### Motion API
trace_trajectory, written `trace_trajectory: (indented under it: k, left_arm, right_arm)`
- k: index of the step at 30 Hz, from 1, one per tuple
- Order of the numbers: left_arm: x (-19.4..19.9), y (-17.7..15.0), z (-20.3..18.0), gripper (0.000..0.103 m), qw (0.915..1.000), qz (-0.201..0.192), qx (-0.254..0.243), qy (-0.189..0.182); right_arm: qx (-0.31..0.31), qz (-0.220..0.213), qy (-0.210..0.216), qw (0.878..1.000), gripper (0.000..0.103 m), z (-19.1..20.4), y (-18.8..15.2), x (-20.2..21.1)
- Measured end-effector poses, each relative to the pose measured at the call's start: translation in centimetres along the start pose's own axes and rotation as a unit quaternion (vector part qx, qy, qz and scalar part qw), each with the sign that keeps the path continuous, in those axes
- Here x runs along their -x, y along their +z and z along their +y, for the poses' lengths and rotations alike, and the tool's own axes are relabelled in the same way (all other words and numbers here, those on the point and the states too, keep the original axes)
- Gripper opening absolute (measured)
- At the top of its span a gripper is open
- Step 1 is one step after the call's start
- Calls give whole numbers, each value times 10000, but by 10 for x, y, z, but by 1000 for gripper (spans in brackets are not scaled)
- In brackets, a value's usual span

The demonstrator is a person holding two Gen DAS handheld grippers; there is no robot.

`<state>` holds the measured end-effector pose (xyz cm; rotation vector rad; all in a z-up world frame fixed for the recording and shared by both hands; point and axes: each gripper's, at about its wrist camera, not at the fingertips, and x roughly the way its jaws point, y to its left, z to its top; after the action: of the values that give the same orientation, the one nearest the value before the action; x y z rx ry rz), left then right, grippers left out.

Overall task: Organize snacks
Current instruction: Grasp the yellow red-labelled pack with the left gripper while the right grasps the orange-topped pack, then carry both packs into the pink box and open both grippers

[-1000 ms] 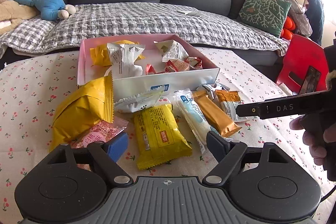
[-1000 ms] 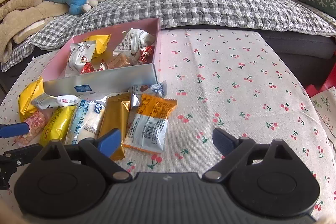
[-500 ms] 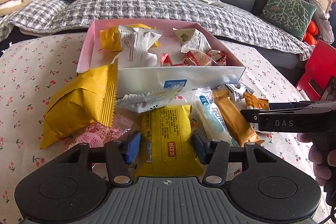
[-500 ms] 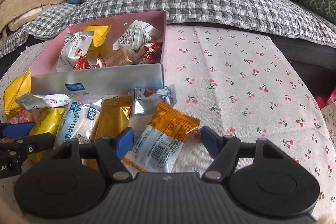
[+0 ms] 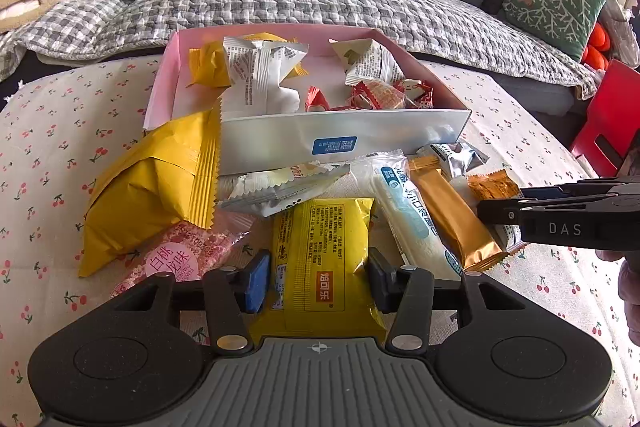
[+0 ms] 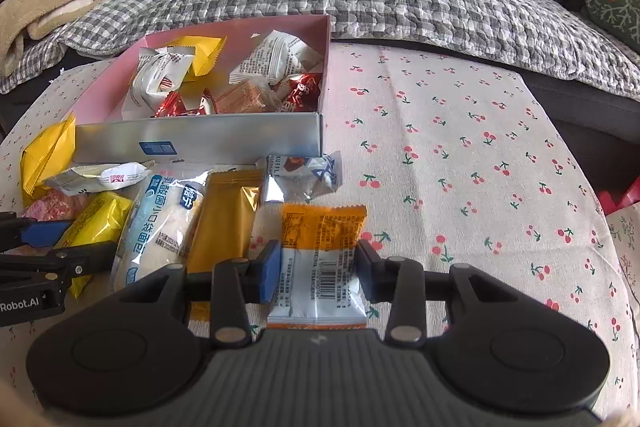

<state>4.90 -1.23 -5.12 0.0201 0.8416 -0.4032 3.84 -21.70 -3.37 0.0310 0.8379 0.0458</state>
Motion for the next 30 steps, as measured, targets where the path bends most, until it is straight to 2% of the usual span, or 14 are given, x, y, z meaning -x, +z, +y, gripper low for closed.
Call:
trace_trajectory:
  k: [16,30]
  left_arm:
    - [21,-4,1,47,9996,191,91,-210]
    - [49,-1,-4,47,9988,29,46,-484]
  right_arm:
    - [-315,-32,226,9992,36,-2,3,21]
    - [-481,-68,538,9974,36,1,8,38]
